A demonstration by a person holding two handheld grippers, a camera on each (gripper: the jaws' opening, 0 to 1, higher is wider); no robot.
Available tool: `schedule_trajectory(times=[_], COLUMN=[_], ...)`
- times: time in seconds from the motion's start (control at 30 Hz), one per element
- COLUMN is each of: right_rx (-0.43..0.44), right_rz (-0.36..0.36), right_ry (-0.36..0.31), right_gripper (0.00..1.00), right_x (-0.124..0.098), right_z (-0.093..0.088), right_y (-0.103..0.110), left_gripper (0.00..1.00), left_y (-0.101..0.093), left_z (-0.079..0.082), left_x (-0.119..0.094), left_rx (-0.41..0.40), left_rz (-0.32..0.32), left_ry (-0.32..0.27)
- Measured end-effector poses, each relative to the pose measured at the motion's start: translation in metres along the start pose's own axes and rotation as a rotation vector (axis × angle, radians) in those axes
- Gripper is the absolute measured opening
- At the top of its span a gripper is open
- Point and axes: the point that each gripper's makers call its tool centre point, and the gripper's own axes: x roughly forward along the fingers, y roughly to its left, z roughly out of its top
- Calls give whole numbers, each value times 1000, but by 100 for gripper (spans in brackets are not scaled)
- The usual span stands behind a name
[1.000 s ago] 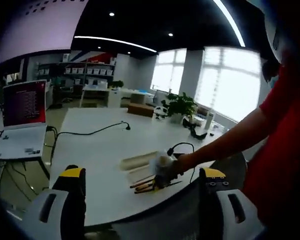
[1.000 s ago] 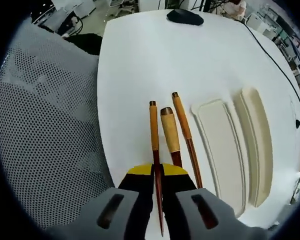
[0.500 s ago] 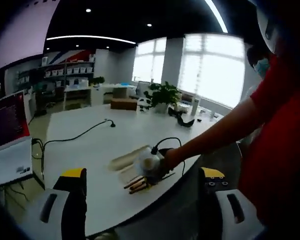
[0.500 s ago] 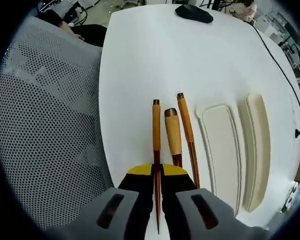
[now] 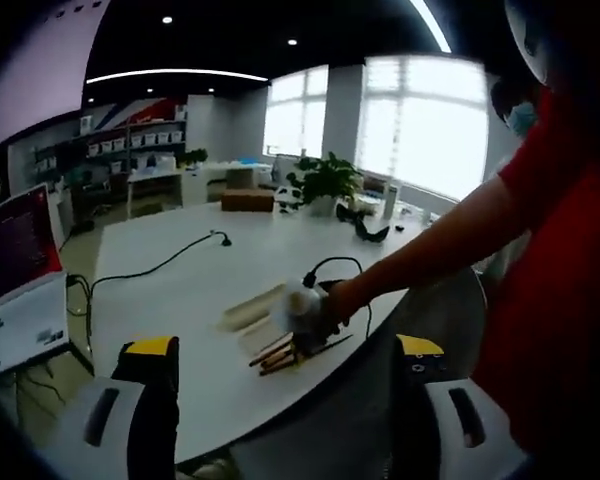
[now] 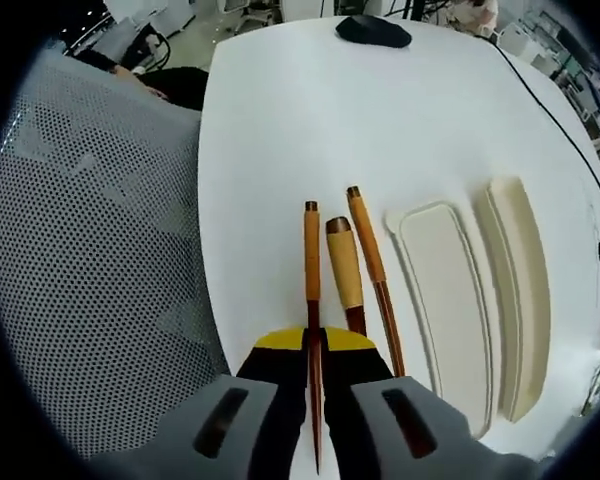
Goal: Arrange the utensils inside the cutlery case until each visible utensil rests in its matching compartment.
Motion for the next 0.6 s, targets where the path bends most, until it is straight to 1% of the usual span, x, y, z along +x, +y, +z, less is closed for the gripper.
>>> schedule_trajectory(times=[0.03,0.1,0.2,0.23,0.27,0.33,0.37,0.4,0.47,0.53,0.57,0.6], right_rx=[-21,-9,-61,-92,-128,-106,-65,-38,-34,-53,-49,-42], right_rz=[-8,-23,-58,-64,-64,-59,-54,-51,-50,-41,-31,-22], right_ry=[10,28,87,107,129,139,153,153,145,123,105,94], right_gripper=[2,2,1,1,1,2,2,2,2,2,1,1], right_x=[0,1,1,1,1,3,2,2,0,1,0,0], right_z=[0,1,1,1,1,3,2,2,2,2,2,2], right_y=[0,1,1,1,1,1,0,-1,-1,-1,-1,-1], left_gripper=[89,89,89,89,89,87,86,84,84,84,84,84], left_y=[0,4,7,7,7,13,15,16,17,17,15,13], left_z=[-2,-4,3,8,10,12,14,14,16,21,22,23], left_x=[-1,-1,-2,-4,-5,-7,-8,-8,-10,-13,-13,-12], left_rx=[-1,-16,-61,-65,-59,-53,-68,-81,-98,-129,-175,-195], left_rz=[-2,6,22,20,24,61,77,82,100,121,106,91], left_ry=[-1,-4,-31,-56,-62,-67,-80,-84,-104,-156,-183,-192])
